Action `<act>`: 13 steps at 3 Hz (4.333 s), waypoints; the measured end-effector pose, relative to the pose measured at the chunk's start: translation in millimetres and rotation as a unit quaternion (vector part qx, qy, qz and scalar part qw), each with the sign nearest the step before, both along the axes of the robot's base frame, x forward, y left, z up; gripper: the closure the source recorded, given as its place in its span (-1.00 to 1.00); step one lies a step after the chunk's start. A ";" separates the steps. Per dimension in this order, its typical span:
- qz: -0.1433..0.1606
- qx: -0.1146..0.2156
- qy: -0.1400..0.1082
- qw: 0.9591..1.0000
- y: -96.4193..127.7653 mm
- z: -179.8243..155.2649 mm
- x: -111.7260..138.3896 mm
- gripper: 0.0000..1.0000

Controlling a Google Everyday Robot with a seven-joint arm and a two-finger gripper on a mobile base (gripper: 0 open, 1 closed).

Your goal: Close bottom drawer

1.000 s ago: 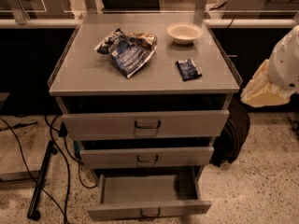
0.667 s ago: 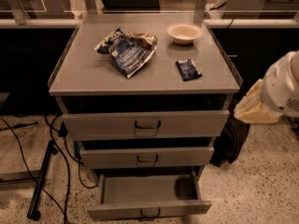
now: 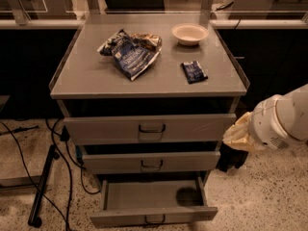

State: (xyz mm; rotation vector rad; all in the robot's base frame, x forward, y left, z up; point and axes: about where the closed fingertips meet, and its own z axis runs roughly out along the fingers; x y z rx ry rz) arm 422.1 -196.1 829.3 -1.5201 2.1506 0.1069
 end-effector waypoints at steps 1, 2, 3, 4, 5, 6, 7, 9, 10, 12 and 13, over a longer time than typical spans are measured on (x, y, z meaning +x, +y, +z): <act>0.000 0.000 0.000 1.000 0.0 0.0 0.0 1.00; -0.004 -0.002 -0.002 1.000 3.0 -27.5 -16.5 1.00; -0.020 0.012 0.001 1.000 0.9 -68.0 -35.8 1.00; -0.022 0.038 0.006 0.999 2.0 -120.8 -47.3 1.00; 0.009 0.086 0.040 0.995 12.2 -197.0 -53.7 1.00; 0.009 0.087 0.040 0.995 12.2 -197.1 -53.7 1.00; 0.010 0.088 0.040 0.995 9.4 -216.9 -51.8 1.00; 0.027 0.098 0.026 0.994 3.7 -299.7 -51.9 1.00; 0.033 0.115 0.056 0.991 15.2 -371.8 -63.5 1.00; 0.016 0.119 0.036 0.992 7.2 -391.8 -63.8 1.00; 0.003 0.127 0.026 0.991 -1.9 -432.5 -66.7 1.00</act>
Offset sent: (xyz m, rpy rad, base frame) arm -0.0315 0.0033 -0.0517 -0.0174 -0.0108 -0.0228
